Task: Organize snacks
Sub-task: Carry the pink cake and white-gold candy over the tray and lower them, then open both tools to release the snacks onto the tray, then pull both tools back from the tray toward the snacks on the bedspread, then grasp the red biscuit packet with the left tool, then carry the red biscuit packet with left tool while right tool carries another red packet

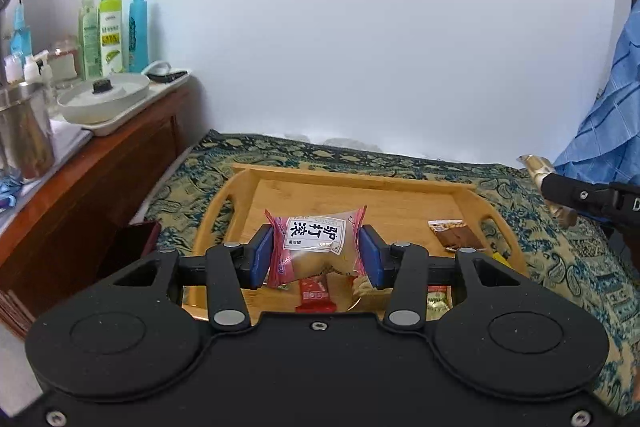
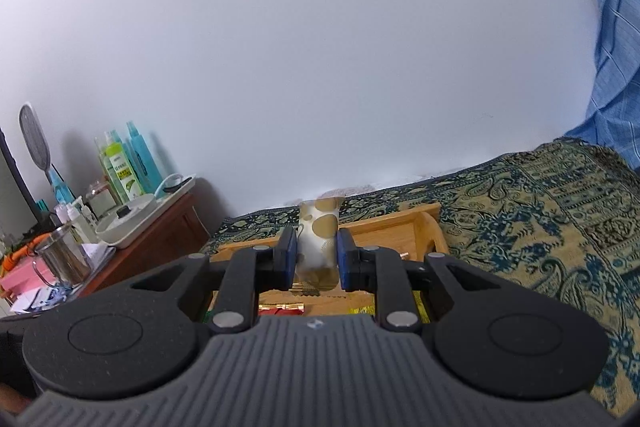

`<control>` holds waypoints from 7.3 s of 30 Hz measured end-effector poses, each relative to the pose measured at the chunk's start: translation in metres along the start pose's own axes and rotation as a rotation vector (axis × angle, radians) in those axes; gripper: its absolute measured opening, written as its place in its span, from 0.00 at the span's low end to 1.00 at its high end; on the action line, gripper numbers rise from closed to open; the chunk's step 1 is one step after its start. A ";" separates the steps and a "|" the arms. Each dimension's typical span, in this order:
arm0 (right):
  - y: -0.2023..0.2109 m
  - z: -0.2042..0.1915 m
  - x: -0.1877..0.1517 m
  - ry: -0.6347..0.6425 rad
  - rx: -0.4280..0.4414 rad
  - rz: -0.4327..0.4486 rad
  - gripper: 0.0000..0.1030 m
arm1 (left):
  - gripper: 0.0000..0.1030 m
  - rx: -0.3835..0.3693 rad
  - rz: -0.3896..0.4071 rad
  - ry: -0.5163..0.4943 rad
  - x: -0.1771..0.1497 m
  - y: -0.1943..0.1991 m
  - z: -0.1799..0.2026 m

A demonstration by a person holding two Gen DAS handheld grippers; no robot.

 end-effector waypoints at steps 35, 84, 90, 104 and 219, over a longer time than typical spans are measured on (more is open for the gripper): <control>-0.128 0.057 -0.011 -0.149 -0.005 -0.223 0.24 | 0.44 0.001 -0.209 -0.053 0.019 -0.150 0.049; -0.120 0.056 -0.008 -0.108 0.013 -0.229 0.65 | 0.75 0.022 -0.222 -0.102 0.012 -0.133 0.057; -0.089 0.049 0.006 -0.114 0.020 -0.166 0.80 | 0.79 0.014 -0.180 -0.112 0.013 -0.096 0.052; -0.006 0.019 0.007 -0.047 0.038 -0.059 0.96 | 0.89 0.012 -0.075 -0.134 -0.003 -0.005 0.039; -0.030 0.025 -0.100 0.190 -0.099 -0.620 0.50 | 0.31 0.032 -0.105 -0.132 -0.105 0.016 0.015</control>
Point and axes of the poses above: each gripper's, at about its wrist camera, not at the fingertips, and y roughly against the way its jaws point, z to its right, x to its top, the point moved 3 cm from there along -y, roughly the way its jaws point, and after that the axes turned 9 degrees about x, right-handed, at the moved point
